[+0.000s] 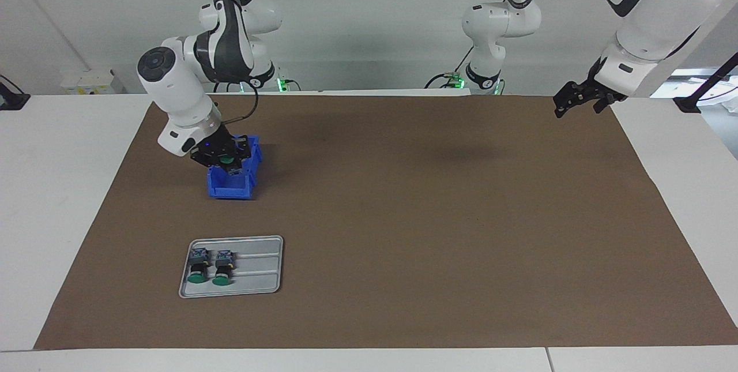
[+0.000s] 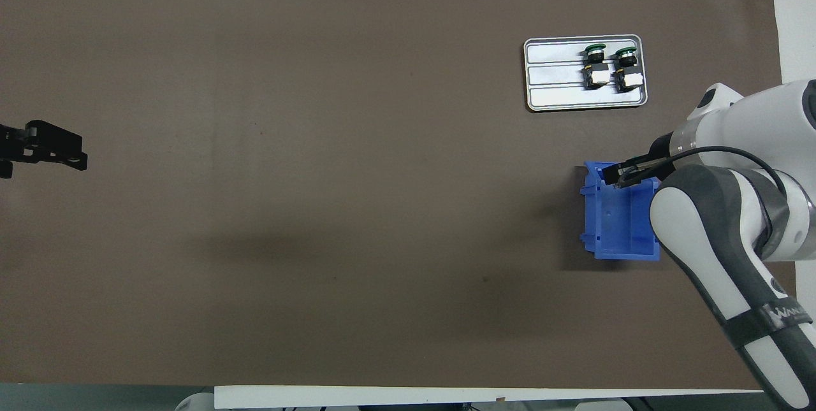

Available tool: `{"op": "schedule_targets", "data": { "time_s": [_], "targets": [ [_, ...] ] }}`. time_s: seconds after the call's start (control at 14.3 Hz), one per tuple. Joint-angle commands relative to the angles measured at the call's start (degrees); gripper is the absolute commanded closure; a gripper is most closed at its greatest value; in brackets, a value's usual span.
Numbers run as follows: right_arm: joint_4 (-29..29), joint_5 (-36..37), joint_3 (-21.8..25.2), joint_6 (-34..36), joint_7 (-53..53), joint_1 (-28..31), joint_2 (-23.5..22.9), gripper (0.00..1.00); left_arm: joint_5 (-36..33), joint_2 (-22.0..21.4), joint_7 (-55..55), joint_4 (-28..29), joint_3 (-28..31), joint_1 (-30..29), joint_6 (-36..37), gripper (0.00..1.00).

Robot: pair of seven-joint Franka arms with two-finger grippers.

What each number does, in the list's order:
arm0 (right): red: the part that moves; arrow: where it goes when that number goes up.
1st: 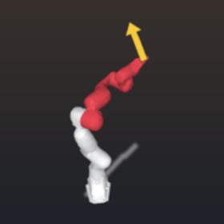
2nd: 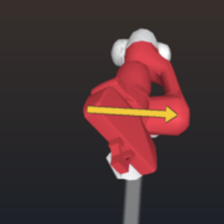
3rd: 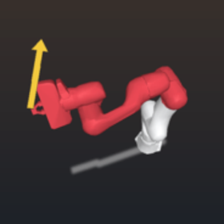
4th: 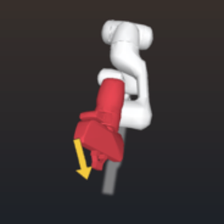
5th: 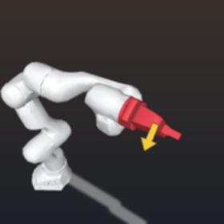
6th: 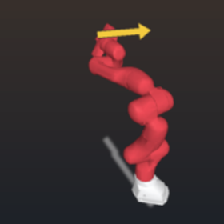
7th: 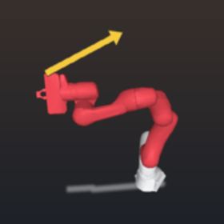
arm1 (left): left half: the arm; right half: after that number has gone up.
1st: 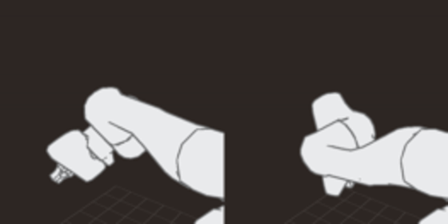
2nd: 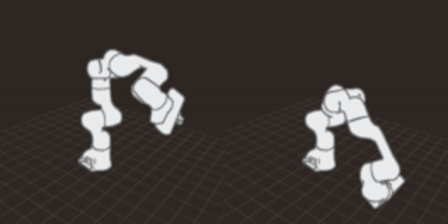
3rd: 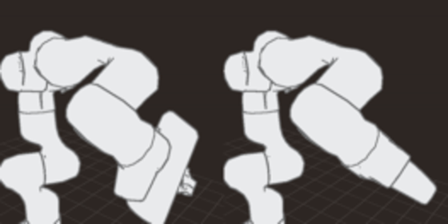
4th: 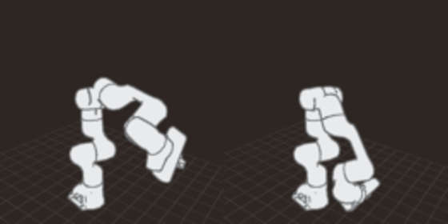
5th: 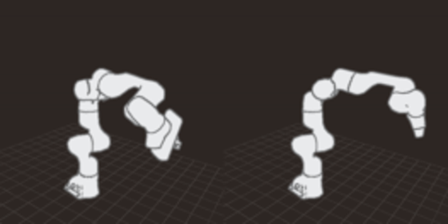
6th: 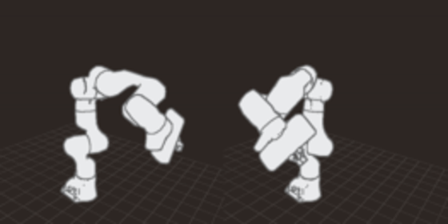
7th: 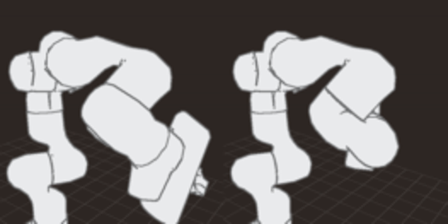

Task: Place and press button with both arms
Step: 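Carry the part with the right gripper and lower it into the blue bin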

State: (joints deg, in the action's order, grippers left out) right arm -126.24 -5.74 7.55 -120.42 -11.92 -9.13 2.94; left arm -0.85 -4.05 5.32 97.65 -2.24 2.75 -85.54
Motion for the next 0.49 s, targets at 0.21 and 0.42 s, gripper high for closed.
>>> {"op": "schedule_targets", "data": {
  "time_s": [0.21,0.42],
  "targets": [
    [-5.1,-0.6,-0.7,-3.9,-1.2,2.2,1.5,1.0,-0.5,-0.9,-0.8,0.2,0.2,0.4,0.9,0.0],
    [-5.2,-0.5,-0.7,-4.2,-0.9,2.8,1.0,0.99,-0.5,-0.9,-0.9,0.2,0.2,0.4,0.8,0.0]
  ]
}}
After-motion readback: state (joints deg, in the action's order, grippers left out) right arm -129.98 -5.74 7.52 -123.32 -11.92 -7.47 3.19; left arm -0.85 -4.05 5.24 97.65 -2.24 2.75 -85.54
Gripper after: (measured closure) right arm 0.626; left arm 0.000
